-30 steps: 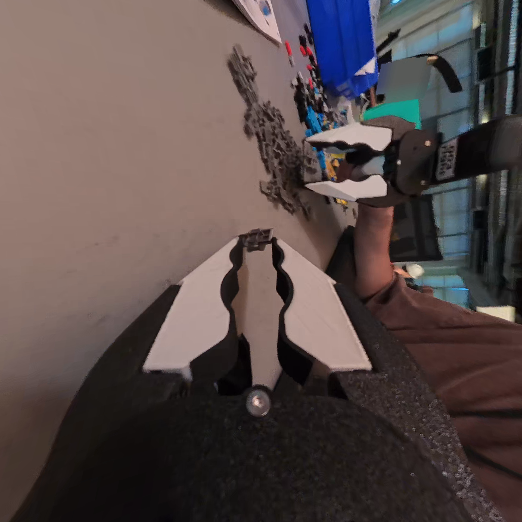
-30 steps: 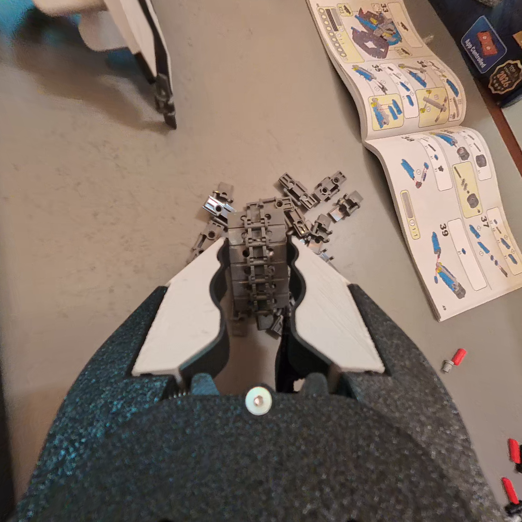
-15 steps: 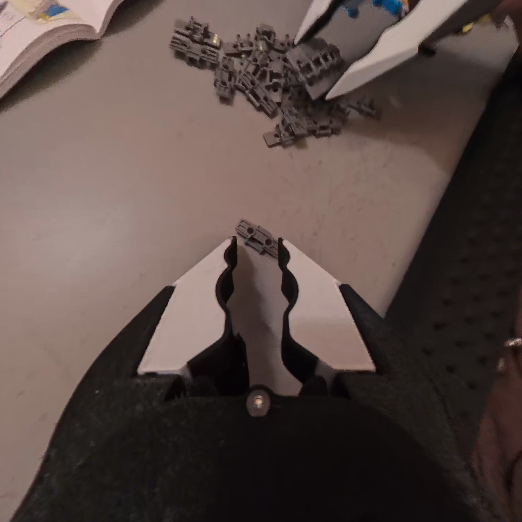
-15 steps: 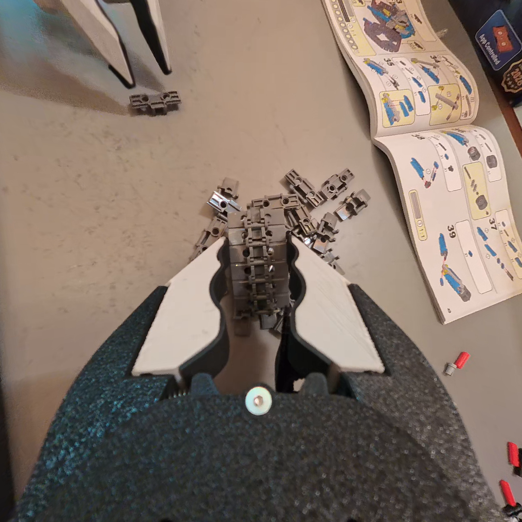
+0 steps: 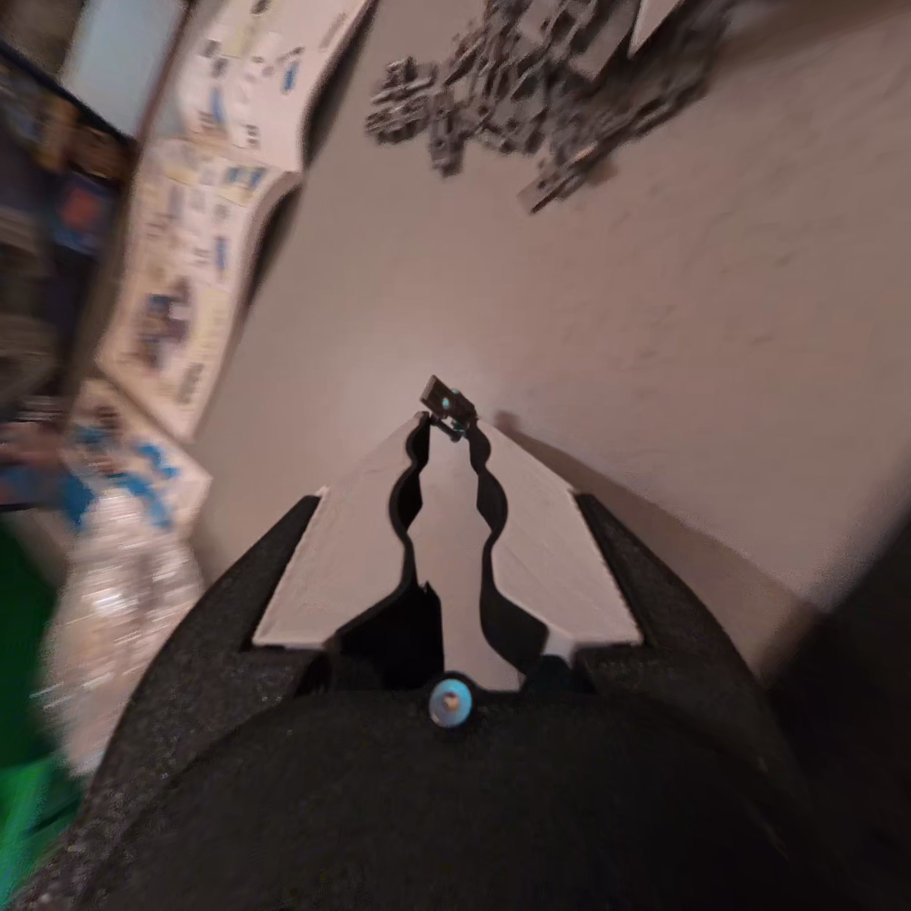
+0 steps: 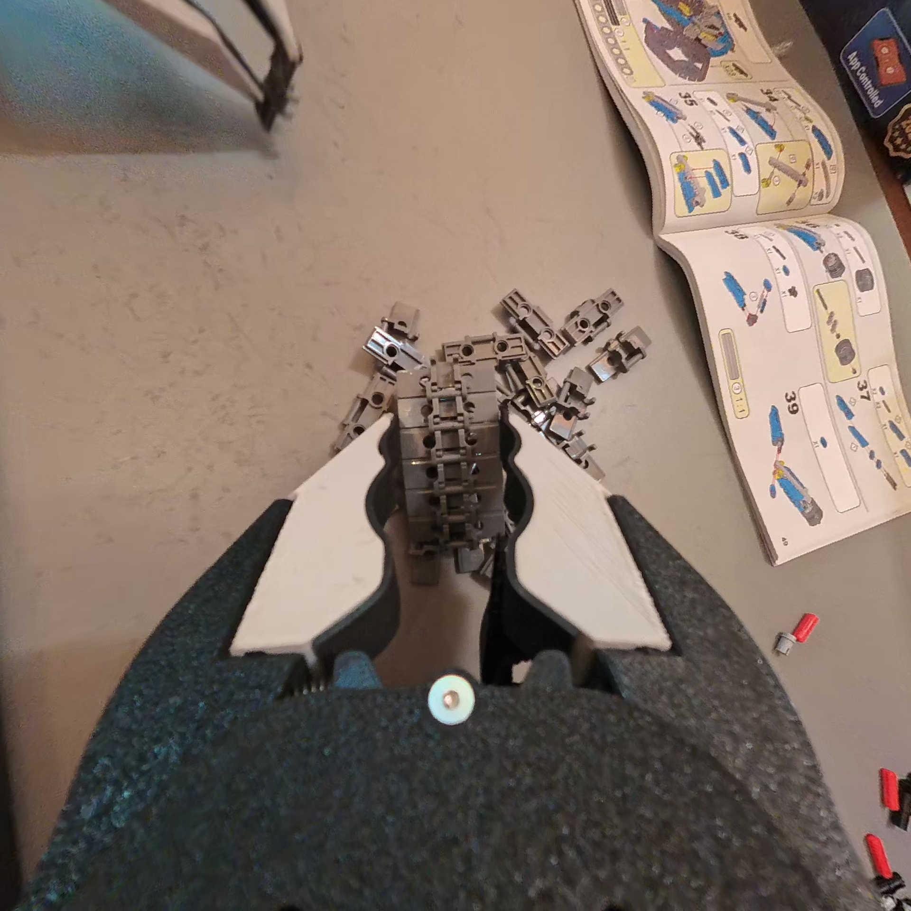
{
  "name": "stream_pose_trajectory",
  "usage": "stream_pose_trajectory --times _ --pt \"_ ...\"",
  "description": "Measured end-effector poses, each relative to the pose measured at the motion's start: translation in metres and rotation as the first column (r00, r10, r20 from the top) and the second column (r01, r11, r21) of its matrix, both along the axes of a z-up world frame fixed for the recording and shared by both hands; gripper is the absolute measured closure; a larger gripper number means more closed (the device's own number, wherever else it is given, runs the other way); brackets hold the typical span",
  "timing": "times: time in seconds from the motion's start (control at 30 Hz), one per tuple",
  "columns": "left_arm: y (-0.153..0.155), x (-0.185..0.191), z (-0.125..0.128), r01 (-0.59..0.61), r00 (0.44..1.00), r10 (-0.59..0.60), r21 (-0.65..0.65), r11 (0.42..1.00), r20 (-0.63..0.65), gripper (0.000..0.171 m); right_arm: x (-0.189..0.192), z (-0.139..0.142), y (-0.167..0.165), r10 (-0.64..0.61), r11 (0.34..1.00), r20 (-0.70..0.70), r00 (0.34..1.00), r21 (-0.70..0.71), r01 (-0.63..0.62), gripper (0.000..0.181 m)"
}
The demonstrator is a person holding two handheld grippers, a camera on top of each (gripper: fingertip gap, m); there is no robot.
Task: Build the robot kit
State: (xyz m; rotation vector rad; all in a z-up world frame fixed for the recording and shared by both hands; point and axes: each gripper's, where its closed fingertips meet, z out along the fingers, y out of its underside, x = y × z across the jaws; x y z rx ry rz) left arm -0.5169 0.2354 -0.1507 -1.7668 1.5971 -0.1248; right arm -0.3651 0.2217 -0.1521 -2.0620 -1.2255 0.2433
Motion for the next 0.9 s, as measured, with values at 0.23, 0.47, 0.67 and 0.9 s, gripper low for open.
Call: stream_pose_trajectory --times 0.23,0.47,0.67,0.9 --pt "-0.027 0.003 -0.016 0.120 0.982 -0.106 0.077 0.990 -0.158 0.160 0.001 -0.003 0.000 -0.003 1.000 0.011 1.000 -0.005 0.003 0.141" --pt "-0.051 0.012 0.004 0.132 0.991 -0.118 -0.235 0.963 0.069 0.135 0.002 -0.003 0.000 -0.003 1.000 0.015 1.000 -0.007 0.003 0.141" --pt "-0.047 -0.026 -0.005 0.077 0.997 -0.070 -0.349 0.934 0.032 0.139 0.003 -0.004 0.000 -0.003 1.000 0.020 1.000 -0.008 0.003 0.141" --pt "-0.078 -0.015 -0.011 0.169 0.986 -0.152 -0.494 0.853 0.075 0.139 0.001 -0.005 -0.001 0.005 1.000 0.025 1.000 -0.006 -0.005 0.141"
